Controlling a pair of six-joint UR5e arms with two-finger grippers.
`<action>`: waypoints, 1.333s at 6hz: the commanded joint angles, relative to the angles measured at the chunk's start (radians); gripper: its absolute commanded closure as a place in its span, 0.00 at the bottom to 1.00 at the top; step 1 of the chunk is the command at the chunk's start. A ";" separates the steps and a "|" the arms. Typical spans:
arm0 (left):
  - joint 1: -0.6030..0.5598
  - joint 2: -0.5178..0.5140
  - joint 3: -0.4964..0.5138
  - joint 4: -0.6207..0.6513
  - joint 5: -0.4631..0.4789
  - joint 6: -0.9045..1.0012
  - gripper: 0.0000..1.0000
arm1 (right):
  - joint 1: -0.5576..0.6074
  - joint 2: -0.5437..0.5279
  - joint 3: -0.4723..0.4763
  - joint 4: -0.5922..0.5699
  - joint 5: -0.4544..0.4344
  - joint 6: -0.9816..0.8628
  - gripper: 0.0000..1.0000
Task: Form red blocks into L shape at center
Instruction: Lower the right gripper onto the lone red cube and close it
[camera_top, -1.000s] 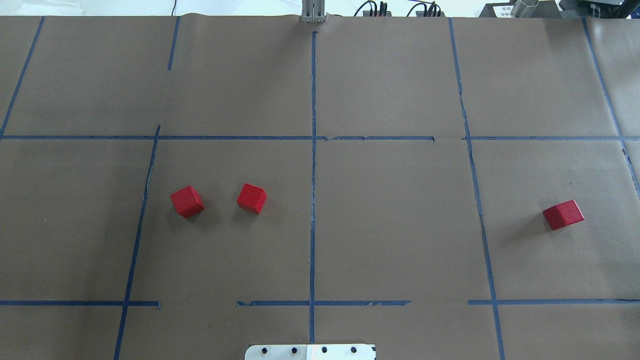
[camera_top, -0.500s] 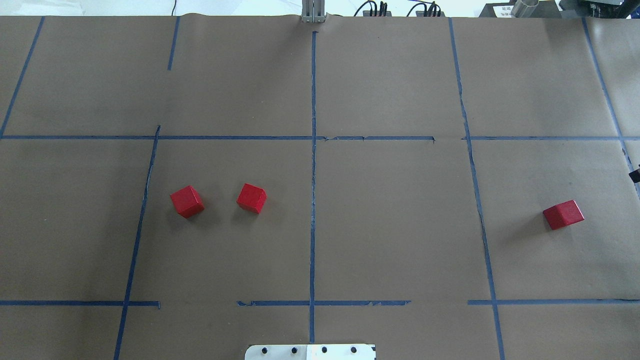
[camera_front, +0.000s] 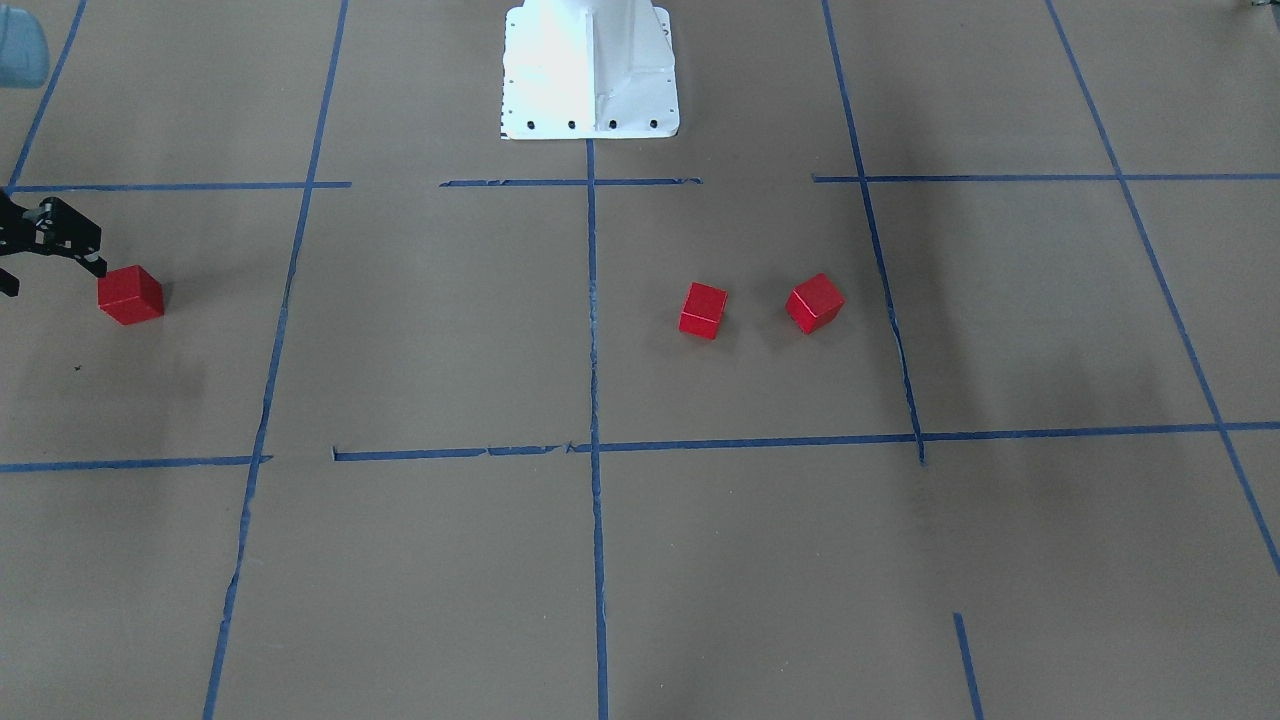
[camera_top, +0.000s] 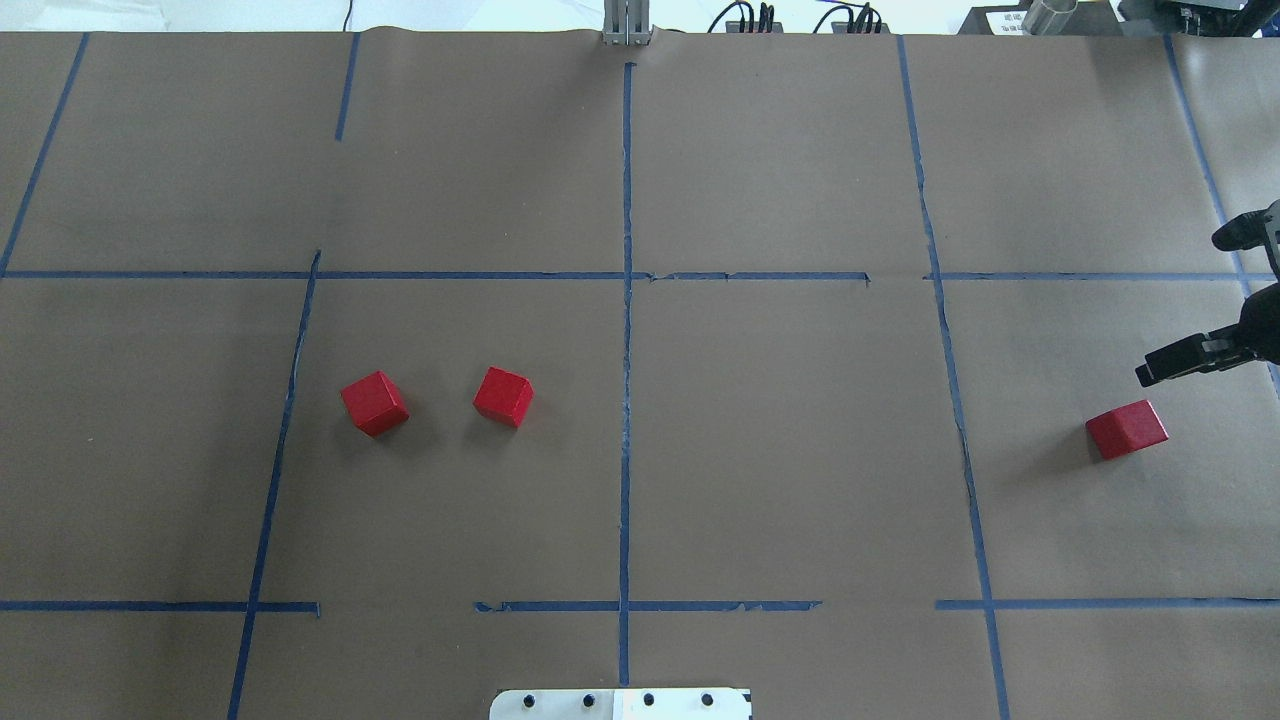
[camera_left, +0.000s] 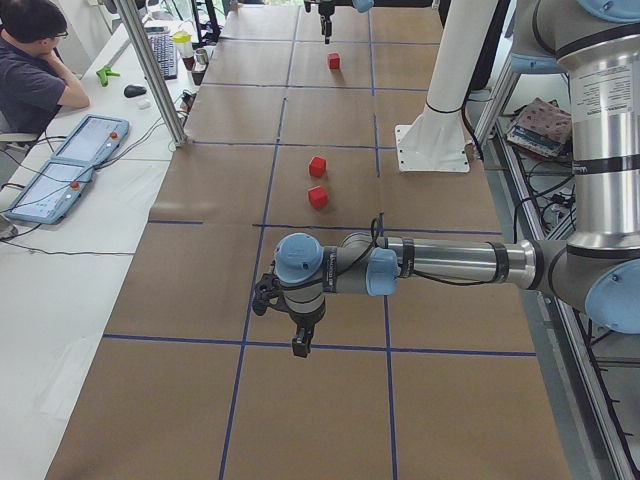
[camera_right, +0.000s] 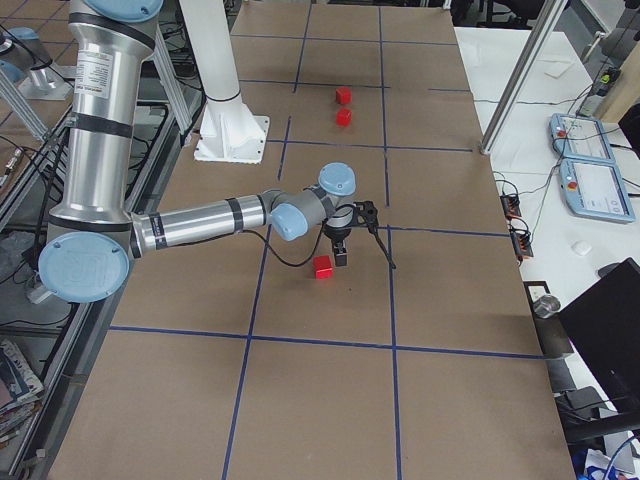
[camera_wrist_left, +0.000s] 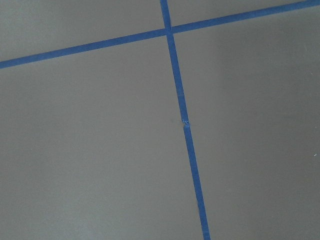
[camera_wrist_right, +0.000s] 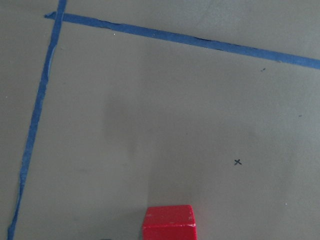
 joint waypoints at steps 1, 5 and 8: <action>0.000 0.001 0.001 0.000 0.001 0.000 0.00 | -0.069 -0.001 -0.029 0.012 -0.010 0.012 0.00; 0.000 0.001 0.002 0.002 0.002 0.000 0.00 | -0.179 0.015 -0.114 0.013 -0.067 0.006 0.00; 0.000 0.001 0.003 0.000 0.002 0.000 0.00 | -0.198 0.020 -0.120 0.009 -0.088 0.001 0.82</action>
